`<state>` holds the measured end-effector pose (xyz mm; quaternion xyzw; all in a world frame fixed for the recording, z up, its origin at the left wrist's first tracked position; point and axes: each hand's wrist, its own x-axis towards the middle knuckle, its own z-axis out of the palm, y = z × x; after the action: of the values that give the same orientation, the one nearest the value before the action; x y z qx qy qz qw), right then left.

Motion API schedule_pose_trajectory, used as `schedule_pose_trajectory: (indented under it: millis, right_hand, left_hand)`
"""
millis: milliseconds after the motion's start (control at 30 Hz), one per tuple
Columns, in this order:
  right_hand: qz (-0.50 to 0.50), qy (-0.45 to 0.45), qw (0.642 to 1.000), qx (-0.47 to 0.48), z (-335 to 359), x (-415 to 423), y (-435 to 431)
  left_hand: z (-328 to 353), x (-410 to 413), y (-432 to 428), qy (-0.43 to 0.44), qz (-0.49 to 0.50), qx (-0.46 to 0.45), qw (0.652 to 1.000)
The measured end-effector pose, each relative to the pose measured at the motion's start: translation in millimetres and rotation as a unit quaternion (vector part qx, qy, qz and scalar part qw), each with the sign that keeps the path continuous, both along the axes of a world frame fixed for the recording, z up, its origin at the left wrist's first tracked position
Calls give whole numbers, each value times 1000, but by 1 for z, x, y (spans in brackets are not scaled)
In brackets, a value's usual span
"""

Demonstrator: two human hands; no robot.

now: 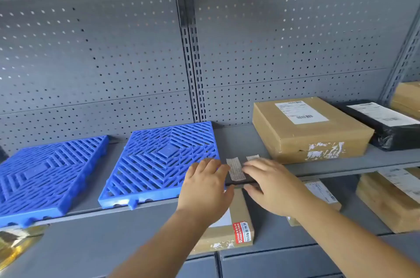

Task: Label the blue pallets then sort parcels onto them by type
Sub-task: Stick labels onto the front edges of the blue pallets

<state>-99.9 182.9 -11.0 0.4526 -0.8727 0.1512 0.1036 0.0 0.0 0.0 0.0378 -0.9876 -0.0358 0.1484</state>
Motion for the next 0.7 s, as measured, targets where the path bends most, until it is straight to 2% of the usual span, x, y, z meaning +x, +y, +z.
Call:
schedule_pose_trajectory:
  millis: [100, 167, 500, 700]
  right_hand:
    - [9, 57, 998, 26, -5, -6, -4]
    - [16, 64, 997, 34, -11, -9, -6]
    - [46, 99, 991, -71, -27, -10, -3]
    - [47, 70, 989, -123, -19, -3, -4]
  left_hand:
    - [-2, -5, 3, 20, -8, -5, 1000]
    - [-3, -8, 5, 26, -8, -11, 1000]
    - [-6, -10, 12, 113, -61, -35, 991]
    - [1, -5, 12, 142, -83, -31, 986]
